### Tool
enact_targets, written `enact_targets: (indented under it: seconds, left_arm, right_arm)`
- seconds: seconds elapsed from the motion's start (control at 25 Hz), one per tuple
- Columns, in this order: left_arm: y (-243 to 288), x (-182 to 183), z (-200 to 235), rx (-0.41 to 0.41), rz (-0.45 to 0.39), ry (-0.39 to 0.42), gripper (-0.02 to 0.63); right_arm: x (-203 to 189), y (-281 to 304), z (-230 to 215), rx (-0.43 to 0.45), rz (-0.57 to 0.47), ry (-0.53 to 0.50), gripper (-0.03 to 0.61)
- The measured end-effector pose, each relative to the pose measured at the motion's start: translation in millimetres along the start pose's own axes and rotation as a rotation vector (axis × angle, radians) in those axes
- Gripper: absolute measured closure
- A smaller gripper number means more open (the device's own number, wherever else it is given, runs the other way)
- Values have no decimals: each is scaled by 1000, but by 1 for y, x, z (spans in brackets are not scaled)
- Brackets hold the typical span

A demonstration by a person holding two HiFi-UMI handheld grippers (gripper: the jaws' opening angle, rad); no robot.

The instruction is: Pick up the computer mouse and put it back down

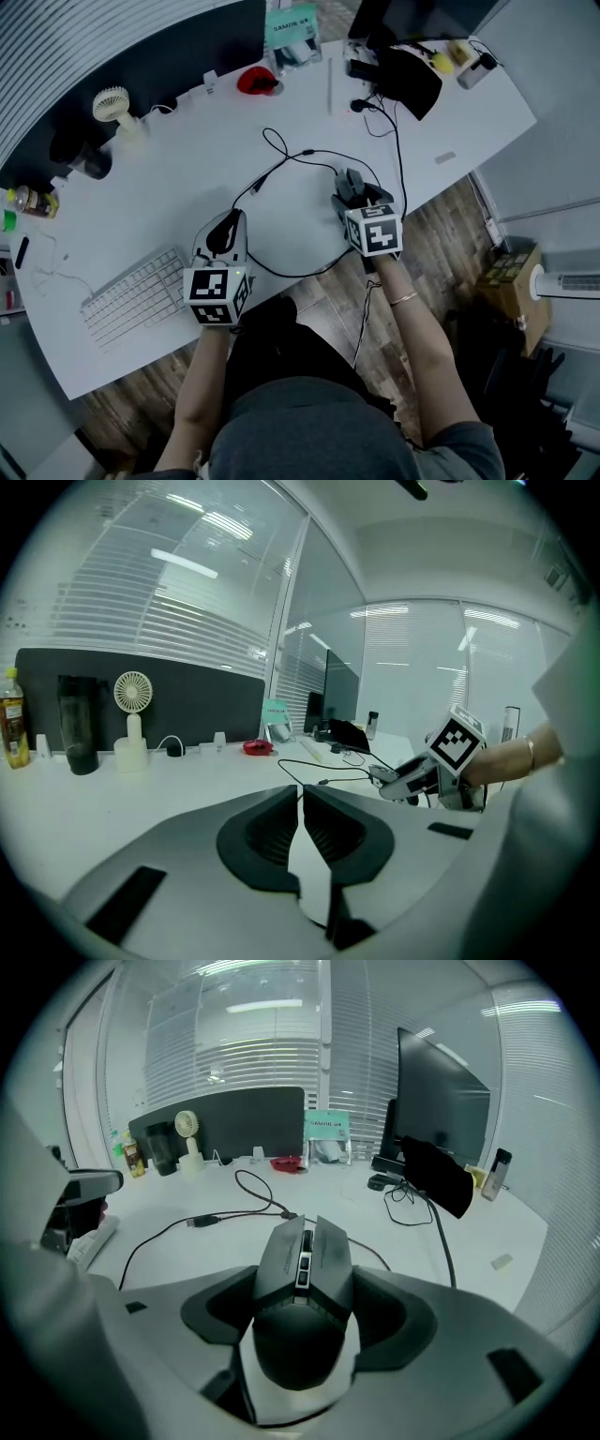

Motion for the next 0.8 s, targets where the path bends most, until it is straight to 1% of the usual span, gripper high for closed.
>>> enact_targets:
  seconds: [0.36, 0.52, 0.8]
  left_arm:
    - [6, -6, 7, 24, 18, -16, 578]
    - [8, -7, 12, 36, 24, -23, 578]
    - [13, -9, 19, 47, 28, -32, 578]
  right_arm:
    - [-2, 24, -10, 9, 60, -33, 275]
    - [-10, 46, -17, 40, 57, -59, 275]
    - [0, 44, -9, 23, 116, -71, 275]
Point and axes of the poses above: the fingertips, and each gripper's own axes: y forward along the fingers, z to its left, x out of its top, the point moved 2 cm from there along -y, backward along the fingers, and after that the axes turned 11 degrees about x, right-handed, at the moved point
